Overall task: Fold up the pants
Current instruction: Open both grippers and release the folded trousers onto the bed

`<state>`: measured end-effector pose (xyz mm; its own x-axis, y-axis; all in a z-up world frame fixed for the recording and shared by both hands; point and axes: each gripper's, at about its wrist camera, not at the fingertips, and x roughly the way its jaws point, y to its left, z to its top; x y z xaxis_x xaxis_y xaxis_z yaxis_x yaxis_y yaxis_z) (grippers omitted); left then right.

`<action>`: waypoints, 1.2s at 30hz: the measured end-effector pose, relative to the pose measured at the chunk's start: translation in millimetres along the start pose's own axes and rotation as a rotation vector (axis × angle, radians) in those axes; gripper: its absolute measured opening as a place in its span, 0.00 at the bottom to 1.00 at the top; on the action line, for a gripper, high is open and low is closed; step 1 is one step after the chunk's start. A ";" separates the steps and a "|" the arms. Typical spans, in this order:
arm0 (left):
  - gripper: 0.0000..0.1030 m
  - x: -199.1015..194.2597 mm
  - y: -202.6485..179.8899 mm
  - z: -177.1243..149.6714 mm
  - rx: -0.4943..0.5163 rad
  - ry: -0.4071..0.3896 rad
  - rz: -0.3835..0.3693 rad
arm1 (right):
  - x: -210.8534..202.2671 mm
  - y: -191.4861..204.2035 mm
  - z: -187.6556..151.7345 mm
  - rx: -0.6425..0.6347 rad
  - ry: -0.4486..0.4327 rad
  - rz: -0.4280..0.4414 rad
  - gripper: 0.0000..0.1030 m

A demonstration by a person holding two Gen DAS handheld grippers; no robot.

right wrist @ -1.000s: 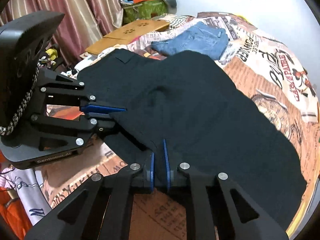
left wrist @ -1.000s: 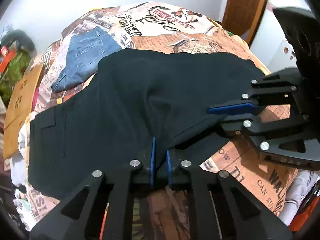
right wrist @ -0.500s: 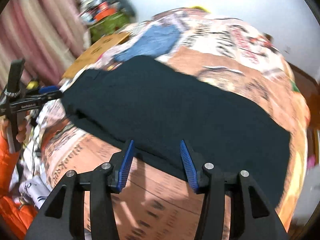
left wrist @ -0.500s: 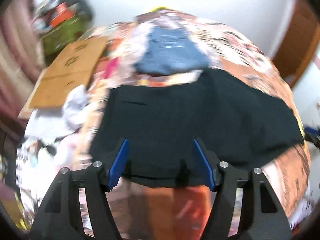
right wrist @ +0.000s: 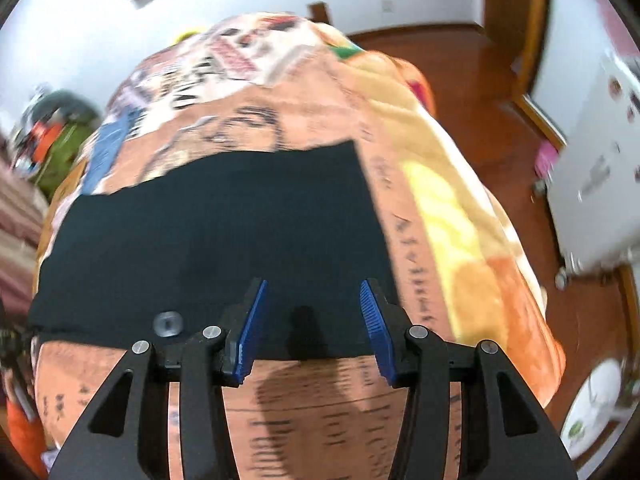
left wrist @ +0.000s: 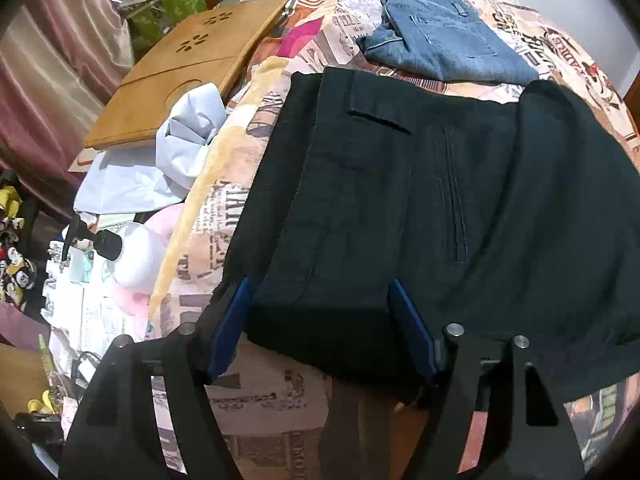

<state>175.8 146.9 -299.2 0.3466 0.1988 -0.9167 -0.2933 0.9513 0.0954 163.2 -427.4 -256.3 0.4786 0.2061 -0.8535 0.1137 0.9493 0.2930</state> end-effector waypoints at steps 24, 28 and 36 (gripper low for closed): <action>0.79 10.2 -12.0 3.2 0.018 0.002 0.076 | 52.5 -10.9 17.8 -0.122 -0.063 -0.019 0.20; 0.80 10.0 -11.8 3.3 0.016 0.004 0.083 | 40.3 -0.7 18.7 -0.228 -0.145 -0.104 0.07; 0.85 11.2 -11.1 2.5 0.010 0.001 0.099 | 67.5 -5.5 38.3 -0.371 -0.076 -0.349 0.00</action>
<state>185.2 139.2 -309.6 0.3153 0.2913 -0.9032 -0.3174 0.9293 0.1890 228.2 -427.8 -299.0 0.5311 -0.1425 -0.8352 -0.0325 0.9816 -0.1882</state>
